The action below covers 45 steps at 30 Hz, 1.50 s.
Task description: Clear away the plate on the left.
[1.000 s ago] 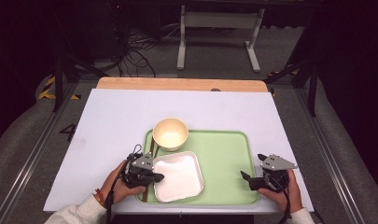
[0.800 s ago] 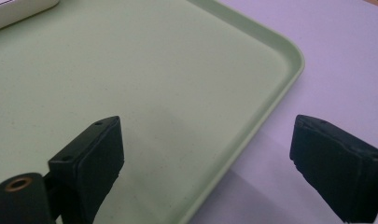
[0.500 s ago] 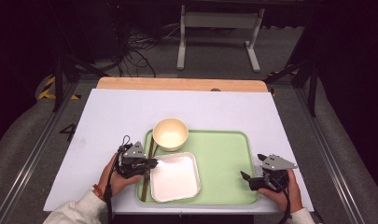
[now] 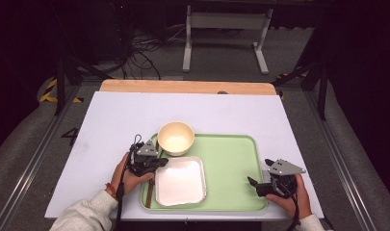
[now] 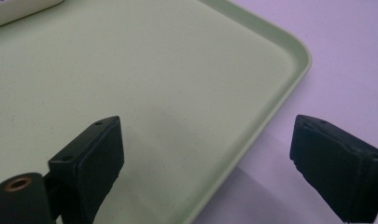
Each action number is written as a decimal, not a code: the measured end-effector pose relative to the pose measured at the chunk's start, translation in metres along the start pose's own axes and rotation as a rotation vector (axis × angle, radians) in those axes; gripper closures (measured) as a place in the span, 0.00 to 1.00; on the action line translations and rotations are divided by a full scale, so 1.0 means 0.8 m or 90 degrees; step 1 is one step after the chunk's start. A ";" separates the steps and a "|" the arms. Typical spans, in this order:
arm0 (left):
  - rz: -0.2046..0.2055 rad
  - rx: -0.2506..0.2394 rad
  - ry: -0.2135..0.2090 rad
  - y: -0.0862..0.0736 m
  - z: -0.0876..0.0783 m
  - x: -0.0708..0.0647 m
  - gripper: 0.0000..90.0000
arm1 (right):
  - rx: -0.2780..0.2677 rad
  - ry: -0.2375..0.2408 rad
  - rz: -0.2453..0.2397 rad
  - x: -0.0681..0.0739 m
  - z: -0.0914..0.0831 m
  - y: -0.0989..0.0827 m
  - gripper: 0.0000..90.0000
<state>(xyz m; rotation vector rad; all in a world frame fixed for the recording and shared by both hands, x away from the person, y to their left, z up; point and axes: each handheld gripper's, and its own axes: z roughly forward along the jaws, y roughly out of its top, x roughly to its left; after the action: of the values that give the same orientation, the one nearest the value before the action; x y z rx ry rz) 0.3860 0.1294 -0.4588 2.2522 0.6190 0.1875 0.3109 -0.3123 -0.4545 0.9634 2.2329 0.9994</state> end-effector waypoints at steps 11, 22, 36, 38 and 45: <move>0.018 -0.017 -0.004 0.000 -0.009 -0.002 1.00 | -0.006 -0.004 0.001 -0.001 -0.002 0.001 0.11; 0.069 -0.054 0.021 -0.005 -0.043 -0.012 0.94 | -0.017 -0.014 0.001 -0.001 -0.007 0.003 0.11; 0.106 -0.073 0.096 -0.019 -0.075 -0.009 0.77 | -0.035 -0.037 -0.001 -0.004 -0.015 0.007 0.11; 0.105 -0.074 0.094 -0.021 -0.077 -0.007 0.74 | -0.040 -0.040 0.001 -0.005 -0.017 0.008 0.11; 0.101 -0.074 0.119 -0.028 -0.083 -0.006 0.61 | -0.044 -0.053 -0.002 -0.008 -0.019 0.010 0.11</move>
<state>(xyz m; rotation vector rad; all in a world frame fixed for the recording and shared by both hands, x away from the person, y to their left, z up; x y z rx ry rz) 0.3524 0.1836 -0.4288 2.1860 0.5110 0.5055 0.3076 -0.3199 -0.4383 0.9534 2.1172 1.0109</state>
